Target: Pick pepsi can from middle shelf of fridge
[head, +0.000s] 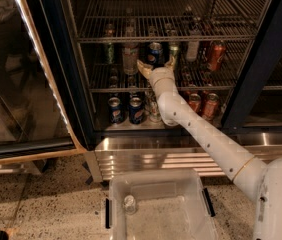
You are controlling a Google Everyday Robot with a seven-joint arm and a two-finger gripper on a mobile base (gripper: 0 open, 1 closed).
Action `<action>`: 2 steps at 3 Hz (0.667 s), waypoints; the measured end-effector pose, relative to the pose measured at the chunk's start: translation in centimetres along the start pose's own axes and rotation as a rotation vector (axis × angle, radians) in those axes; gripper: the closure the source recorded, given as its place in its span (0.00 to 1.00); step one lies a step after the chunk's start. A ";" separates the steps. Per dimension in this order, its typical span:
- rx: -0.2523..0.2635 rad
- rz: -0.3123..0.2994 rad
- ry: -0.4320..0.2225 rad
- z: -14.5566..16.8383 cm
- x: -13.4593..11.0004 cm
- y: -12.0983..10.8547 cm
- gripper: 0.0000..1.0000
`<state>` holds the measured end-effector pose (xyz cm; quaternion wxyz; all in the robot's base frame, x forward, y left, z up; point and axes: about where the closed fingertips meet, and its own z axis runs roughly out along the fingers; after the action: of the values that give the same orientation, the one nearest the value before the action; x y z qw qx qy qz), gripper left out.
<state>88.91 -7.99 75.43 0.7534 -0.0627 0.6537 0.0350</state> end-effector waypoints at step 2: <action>-0.039 -0.004 0.032 0.2 -0.7 0.7 0.17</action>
Offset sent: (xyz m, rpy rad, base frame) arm -0.0050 0.0165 0.0124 -0.0365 0.0952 0.0968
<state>88.88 -7.29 76.09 0.7416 -0.0795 0.6645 0.0451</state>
